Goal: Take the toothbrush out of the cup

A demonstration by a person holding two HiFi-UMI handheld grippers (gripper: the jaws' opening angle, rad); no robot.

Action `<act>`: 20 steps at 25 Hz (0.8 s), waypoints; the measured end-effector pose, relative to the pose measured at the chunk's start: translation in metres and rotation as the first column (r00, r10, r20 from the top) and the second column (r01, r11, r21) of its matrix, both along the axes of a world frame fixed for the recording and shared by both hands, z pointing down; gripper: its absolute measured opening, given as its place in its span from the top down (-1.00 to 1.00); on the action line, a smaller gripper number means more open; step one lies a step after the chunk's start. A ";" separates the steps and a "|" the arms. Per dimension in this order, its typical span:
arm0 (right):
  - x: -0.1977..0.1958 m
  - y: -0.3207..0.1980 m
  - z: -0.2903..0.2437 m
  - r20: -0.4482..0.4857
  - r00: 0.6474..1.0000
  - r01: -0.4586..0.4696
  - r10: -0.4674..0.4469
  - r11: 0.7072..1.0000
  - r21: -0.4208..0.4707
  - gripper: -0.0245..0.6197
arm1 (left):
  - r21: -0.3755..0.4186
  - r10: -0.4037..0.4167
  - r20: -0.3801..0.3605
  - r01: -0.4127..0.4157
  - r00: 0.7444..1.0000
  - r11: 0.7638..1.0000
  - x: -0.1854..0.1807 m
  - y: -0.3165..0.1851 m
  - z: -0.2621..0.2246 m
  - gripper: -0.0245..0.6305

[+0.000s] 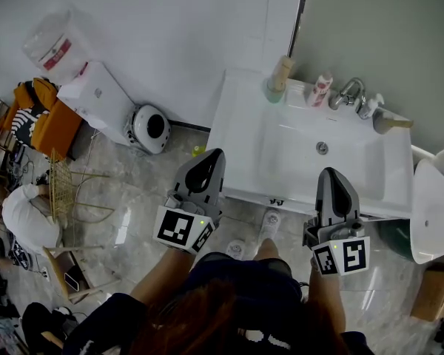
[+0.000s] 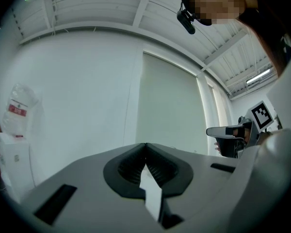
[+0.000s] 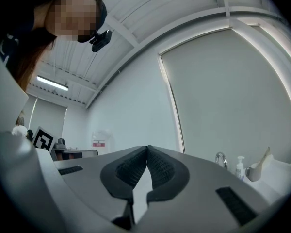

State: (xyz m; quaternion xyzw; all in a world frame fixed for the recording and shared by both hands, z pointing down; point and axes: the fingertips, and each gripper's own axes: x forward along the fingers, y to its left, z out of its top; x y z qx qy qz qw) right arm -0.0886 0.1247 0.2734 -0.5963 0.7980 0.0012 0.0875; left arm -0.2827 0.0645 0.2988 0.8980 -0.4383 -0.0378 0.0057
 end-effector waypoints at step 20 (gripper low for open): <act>0.110 -0.196 -0.006 -0.008 0.982 0.188 -0.188 0.982 0.000 0.88 | 0.029 -0.221 0.012 0.221 0.975 0.975 0.081 -0.170 -0.013 0.88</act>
